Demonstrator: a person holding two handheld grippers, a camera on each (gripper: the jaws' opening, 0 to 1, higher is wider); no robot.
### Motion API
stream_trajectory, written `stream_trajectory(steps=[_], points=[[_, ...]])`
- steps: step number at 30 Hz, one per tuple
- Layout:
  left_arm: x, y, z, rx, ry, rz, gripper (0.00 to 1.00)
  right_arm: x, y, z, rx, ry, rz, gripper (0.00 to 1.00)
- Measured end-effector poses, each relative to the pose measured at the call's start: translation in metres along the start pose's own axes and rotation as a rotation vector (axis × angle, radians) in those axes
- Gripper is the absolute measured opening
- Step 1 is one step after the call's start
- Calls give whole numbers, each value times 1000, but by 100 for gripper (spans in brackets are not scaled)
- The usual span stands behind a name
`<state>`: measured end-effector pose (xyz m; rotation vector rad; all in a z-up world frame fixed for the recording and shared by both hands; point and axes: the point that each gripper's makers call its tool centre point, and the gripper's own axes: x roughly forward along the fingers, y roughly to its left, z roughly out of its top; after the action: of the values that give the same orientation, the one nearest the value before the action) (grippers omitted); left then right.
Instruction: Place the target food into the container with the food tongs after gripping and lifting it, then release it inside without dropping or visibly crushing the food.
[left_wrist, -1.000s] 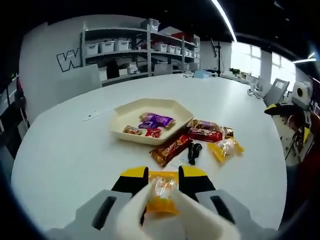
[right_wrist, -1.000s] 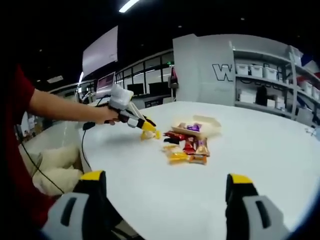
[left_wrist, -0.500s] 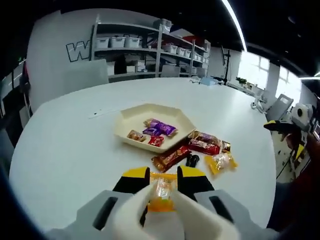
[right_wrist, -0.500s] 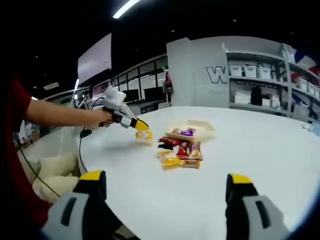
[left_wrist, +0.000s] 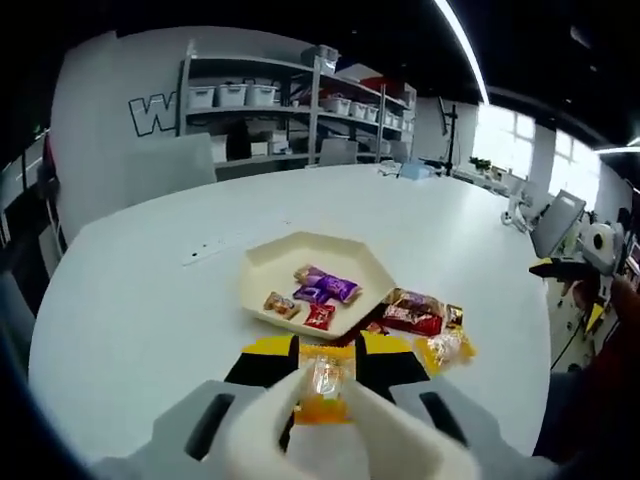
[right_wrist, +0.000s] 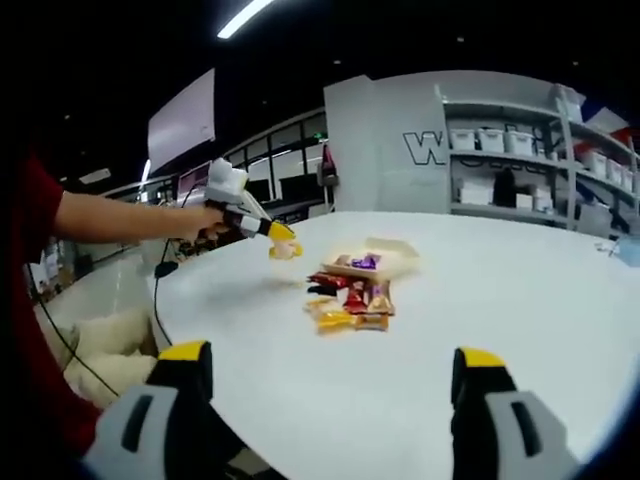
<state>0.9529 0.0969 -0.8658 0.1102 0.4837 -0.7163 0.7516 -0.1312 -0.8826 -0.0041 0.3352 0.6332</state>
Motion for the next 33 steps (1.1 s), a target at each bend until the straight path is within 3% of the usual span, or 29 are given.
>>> stream_trajectory(steps=[20,33], points=[[43,1,29,23,2,-30,21,-6,-24,-9,24,10,-50,99],[61,-14,43,25,-3,-43,21,-14,-36,-13,39,16,-82,99]])
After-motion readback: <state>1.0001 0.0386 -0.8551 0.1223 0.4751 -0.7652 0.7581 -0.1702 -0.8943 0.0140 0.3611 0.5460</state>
